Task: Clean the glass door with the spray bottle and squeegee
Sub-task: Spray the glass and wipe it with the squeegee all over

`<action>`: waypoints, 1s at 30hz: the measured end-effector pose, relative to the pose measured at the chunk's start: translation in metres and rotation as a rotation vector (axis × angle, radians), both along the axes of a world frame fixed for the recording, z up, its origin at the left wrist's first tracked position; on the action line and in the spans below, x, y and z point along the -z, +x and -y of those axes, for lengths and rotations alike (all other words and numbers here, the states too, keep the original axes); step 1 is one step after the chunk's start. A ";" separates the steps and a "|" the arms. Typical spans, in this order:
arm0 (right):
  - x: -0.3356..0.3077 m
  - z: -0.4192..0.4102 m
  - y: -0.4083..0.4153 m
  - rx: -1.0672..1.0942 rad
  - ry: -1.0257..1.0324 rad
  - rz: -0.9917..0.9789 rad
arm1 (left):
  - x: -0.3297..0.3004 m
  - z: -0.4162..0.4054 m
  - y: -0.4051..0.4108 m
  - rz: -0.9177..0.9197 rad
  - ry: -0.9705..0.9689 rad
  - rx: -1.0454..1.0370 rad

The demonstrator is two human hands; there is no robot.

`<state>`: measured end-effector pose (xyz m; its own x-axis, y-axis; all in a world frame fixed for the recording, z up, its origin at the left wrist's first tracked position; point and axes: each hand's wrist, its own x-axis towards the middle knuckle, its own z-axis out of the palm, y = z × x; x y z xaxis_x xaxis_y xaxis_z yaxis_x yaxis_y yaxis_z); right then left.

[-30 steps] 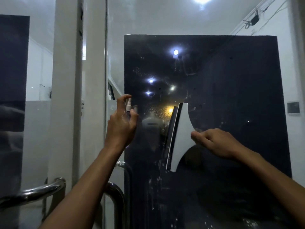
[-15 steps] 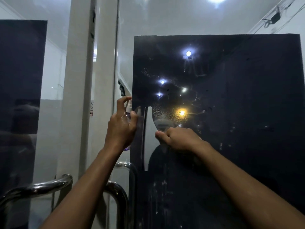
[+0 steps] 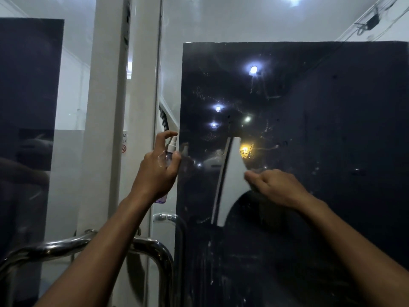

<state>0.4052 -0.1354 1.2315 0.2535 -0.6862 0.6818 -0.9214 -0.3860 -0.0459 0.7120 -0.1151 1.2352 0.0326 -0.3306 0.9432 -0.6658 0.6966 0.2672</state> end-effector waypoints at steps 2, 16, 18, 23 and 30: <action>-0.007 0.000 0.035 -0.040 -0.027 -0.094 | 0.000 0.002 -0.004 0.001 -0.007 0.009; 0.005 0.009 -0.043 0.176 0.072 -0.008 | 0.004 0.009 -0.007 0.015 -0.025 0.034; 0.010 0.003 -0.059 0.187 0.067 0.055 | 0.006 0.007 -0.008 0.025 -0.022 0.041; 0.008 -0.009 -0.014 0.054 -0.025 0.056 | 0.009 0.002 -0.005 0.026 -0.015 0.022; 0.013 0.000 0.069 0.070 -0.021 -0.202 | 0.016 -0.002 -0.008 0.023 0.001 0.006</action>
<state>0.4740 -0.1357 1.2184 0.3387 -0.6933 0.6361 -0.9356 -0.3198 0.1496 0.7037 -0.1132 1.2191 0.0089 -0.3320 0.9432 -0.6678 0.7001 0.2528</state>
